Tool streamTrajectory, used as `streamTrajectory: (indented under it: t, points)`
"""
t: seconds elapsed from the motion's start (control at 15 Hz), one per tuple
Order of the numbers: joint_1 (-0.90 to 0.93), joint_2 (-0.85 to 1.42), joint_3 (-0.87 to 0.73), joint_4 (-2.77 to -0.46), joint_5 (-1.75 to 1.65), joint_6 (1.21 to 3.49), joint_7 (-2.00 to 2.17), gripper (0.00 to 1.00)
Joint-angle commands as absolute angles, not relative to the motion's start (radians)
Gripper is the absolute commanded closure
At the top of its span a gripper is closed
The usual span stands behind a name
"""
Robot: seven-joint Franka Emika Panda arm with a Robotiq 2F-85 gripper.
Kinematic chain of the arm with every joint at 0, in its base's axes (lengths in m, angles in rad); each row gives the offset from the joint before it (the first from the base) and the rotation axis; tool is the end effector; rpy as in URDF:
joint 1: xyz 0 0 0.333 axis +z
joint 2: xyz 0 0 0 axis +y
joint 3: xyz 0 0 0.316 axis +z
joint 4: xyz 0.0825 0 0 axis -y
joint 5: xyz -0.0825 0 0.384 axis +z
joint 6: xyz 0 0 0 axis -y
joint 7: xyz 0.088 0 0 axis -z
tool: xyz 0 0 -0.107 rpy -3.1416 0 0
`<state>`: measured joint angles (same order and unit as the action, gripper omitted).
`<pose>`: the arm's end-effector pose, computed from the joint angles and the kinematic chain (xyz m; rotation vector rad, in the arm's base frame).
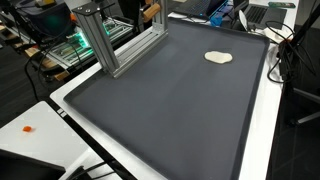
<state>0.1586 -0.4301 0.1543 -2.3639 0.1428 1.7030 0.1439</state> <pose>0.3696 0.1372 0.4691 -3.0918 -0.1734 0.3801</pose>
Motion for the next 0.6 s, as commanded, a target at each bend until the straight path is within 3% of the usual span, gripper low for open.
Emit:
streamTrajectory:
  t: [0.0,0.27,0.33,0.4,0.53]
  points:
    - [0.157,-0.48,0.16,-2.403,0.162,1.712,0.145,0.65]
    - [0.158,-0.485,0.162,-2.41,0.16,1.714,0.143,0.65]
    - [0.159,-0.484,0.163,-2.412,0.161,1.717,0.141,0.15]
    - [0.159,-0.485,0.163,-2.415,0.161,1.72,0.141,0.14]
    - [0.158,-0.485,0.163,-2.407,0.158,1.719,0.143,0.01]
